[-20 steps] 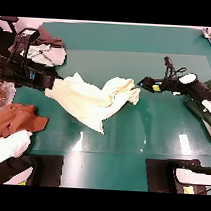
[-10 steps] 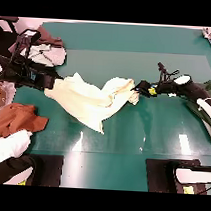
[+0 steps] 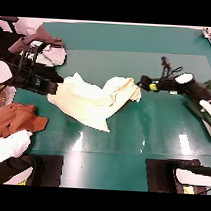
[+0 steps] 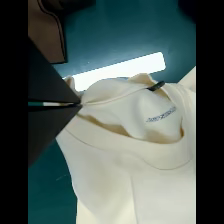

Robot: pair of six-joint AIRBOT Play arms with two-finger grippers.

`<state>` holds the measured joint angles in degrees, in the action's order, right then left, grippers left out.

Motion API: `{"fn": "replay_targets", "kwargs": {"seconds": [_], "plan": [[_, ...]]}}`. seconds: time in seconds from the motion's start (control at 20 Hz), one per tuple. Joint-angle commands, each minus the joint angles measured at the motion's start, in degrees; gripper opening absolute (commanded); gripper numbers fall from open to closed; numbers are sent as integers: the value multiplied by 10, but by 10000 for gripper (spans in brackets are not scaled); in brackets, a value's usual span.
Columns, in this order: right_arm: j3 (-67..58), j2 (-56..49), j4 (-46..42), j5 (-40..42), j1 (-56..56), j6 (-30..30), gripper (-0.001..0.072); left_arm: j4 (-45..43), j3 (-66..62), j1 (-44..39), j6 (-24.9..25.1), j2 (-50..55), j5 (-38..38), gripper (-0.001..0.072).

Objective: Fold the shirts.

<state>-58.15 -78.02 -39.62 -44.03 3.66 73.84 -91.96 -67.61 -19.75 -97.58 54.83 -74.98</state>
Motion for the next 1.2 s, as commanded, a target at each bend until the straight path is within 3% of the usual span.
{"fn": "replay_targets", "kwargs": {"seconds": [0.0,0.25,0.4,0.7,0.9,1.0,1.05,1.15], "plan": [[0,89,-40,-38,-40,-21,12,24,14,25,0,0,26,23],[0,251,-35,-24,-80,-174,12,236,11,155,39,0,71,23],[-2,335,-35,19,-94,-244,12,356,-20,191,51,0,86,23],[-177,431,-38,26,-156,-396,12,491,-245,203,33,-3,71,22],[-340,417,-40,12,-195,-405,11,506,-435,203,-29,-16,24,22],[-413,394,-39,-32,-194,-403,11,500,-521,203,-75,-27,12,22],[-443,379,-40,-73,-194,-389,12,493,-534,203,-107,-40,16,22],[-475,352,-60,-133,-195,-269,10,435,-527,203,-188,-52,-36,22]]}}
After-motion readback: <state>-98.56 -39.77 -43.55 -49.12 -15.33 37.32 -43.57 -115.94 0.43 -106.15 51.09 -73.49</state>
